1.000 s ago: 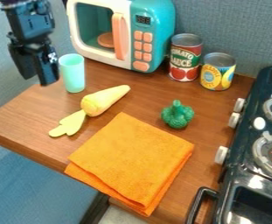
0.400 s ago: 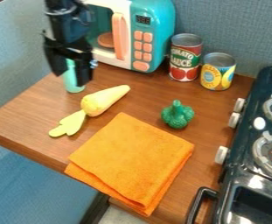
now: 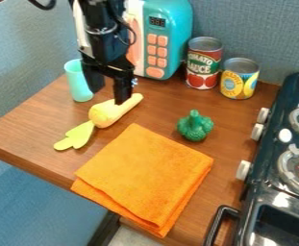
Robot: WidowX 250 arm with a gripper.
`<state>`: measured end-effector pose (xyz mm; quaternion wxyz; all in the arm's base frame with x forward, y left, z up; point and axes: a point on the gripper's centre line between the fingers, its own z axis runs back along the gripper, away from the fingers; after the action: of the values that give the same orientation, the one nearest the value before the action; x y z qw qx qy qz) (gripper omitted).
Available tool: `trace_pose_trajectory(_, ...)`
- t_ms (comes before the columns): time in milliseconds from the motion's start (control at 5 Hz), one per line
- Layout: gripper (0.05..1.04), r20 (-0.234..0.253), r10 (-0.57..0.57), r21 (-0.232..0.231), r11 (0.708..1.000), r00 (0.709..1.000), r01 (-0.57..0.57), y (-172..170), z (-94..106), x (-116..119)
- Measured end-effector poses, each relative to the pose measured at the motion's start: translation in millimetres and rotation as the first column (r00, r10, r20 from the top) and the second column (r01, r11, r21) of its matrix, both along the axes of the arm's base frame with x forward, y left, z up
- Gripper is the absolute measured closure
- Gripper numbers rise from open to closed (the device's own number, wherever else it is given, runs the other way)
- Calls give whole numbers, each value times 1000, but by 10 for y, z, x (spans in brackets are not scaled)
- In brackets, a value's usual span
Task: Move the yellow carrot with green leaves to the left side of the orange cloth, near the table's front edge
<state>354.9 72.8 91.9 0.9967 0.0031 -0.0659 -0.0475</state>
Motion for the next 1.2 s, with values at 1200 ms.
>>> trace_pose_trajectory(1200, 79, -133, 28, 77, 997, 991, -18, 35, -499, 508)
